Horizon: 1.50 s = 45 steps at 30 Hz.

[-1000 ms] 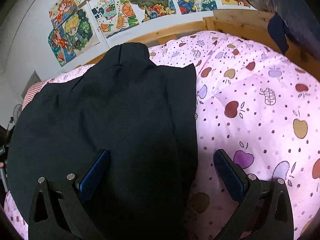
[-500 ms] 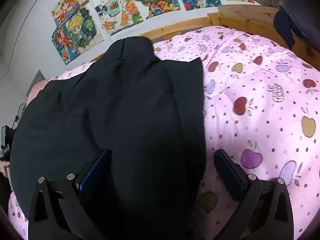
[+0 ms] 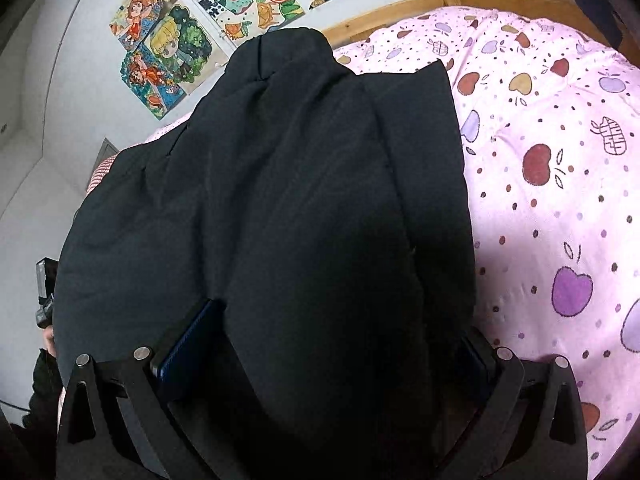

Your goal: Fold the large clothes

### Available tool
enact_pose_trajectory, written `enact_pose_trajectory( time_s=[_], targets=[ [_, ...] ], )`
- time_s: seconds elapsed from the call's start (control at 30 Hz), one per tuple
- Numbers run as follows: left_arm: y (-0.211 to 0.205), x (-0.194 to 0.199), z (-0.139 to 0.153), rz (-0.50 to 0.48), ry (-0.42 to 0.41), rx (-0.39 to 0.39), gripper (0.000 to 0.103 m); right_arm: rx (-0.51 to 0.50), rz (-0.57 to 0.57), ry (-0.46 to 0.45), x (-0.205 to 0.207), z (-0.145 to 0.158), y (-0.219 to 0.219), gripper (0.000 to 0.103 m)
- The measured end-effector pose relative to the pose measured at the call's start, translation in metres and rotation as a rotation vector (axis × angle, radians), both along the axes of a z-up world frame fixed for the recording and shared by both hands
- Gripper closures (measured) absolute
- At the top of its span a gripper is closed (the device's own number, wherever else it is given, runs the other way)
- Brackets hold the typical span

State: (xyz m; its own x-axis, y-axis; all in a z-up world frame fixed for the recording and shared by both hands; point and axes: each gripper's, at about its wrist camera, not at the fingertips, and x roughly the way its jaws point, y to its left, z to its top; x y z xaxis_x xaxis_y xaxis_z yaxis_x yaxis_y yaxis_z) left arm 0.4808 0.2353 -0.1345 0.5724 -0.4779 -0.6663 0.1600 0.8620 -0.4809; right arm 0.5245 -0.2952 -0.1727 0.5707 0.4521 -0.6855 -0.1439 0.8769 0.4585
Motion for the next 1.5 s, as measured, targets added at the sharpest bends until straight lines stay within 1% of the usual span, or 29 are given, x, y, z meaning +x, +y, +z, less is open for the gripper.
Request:
enact_pose_trajectory(
  time_s=[0.17,0.2,0.27,0.3,0.33,0.37,0.4,0.47,0.53,0.67,0.73,0.8,0.83,0.9,0.93,1.0,1.03,1.1,1.2,1.27,1.37,1.5],
  targets=[
    [0.003,0.000,-0.002,-0.003,0.001,-0.009,0.000,-0.022,-0.006,-0.005,-0.002,0.003,0.000,0.001],
    [0.004,0.000,-0.002,-0.005,0.002,-0.011,0.001,-0.029,-0.008,-0.003,-0.002,0.004,0.002,0.001],
    [0.006,-0.002,-0.001,-0.015,-0.001,-0.024,0.008,-0.036,-0.013,0.003,-0.002,0.005,0.003,0.001],
    [0.004,-0.003,0.001,-0.022,-0.004,-0.034,0.016,-0.040,-0.016,0.008,-0.001,0.006,0.004,0.001],
    [0.003,-0.003,0.002,-0.020,-0.001,-0.063,0.026,-0.042,-0.020,0.016,0.000,0.008,0.003,0.001],
    [0.003,-0.004,0.002,-0.034,0.002,-0.097,0.031,-0.045,-0.028,0.028,0.000,0.009,0.004,0.001],
    [0.003,-0.004,0.002,-0.028,0.005,-0.111,0.032,-0.042,-0.035,0.040,0.001,0.010,0.005,0.001],
    [0.003,-0.004,0.002,-0.024,0.013,-0.115,0.036,-0.039,-0.055,0.062,-0.001,0.012,0.005,0.001],
    [0.003,-0.006,0.005,-0.014,0.022,-0.114,0.043,-0.039,-0.076,0.077,-0.001,0.011,0.009,0.001],
    [-0.004,-0.011,0.015,0.003,0.027,-0.067,0.051,-0.015,-0.112,0.101,-0.005,0.011,0.012,0.001],
    [-0.007,-0.014,0.019,0.014,0.028,-0.052,0.057,-0.008,-0.126,0.106,-0.007,0.010,0.015,0.003],
    [-0.009,-0.016,0.023,0.027,0.031,-0.053,0.062,0.000,-0.134,0.103,-0.010,0.012,0.018,0.014],
    [-0.009,-0.019,0.026,0.039,0.029,-0.054,0.064,0.005,-0.135,0.102,-0.016,0.011,0.016,0.017],
    [-0.012,-0.021,0.032,0.051,0.029,-0.046,0.067,0.012,-0.140,0.098,-0.020,0.013,0.017,0.032],
    [-0.015,-0.023,0.036,0.053,0.028,-0.038,0.069,0.007,-0.139,0.093,-0.022,0.016,0.018,0.037],
    [-0.020,-0.027,0.041,0.056,0.023,-0.012,0.072,-0.003,-0.129,0.080,-0.025,0.021,0.019,0.053],
    [-0.023,-0.029,0.044,0.058,0.021,0.000,0.074,-0.003,-0.126,0.075,-0.025,0.024,0.018,0.056],
    [-0.027,-0.032,0.052,0.067,0.021,0.006,0.078,-0.003,-0.123,0.060,-0.027,0.031,0.017,0.068],
    [-0.029,-0.036,0.062,0.073,0.013,-0.002,0.082,-0.037,-0.117,0.017,-0.033,0.048,0.021,0.077],
    [-0.030,-0.038,0.069,0.078,0.011,-0.017,0.083,-0.041,-0.116,-0.011,-0.035,0.062,0.022,0.080],
    [-0.030,-0.043,0.080,0.089,0.011,-0.035,0.085,-0.032,-0.110,-0.063,-0.039,0.085,0.024,0.082],
    [-0.036,-0.057,0.099,0.091,-0.005,0.003,0.087,-0.030,-0.085,-0.118,-0.049,0.117,0.030,0.083]
  ],
)
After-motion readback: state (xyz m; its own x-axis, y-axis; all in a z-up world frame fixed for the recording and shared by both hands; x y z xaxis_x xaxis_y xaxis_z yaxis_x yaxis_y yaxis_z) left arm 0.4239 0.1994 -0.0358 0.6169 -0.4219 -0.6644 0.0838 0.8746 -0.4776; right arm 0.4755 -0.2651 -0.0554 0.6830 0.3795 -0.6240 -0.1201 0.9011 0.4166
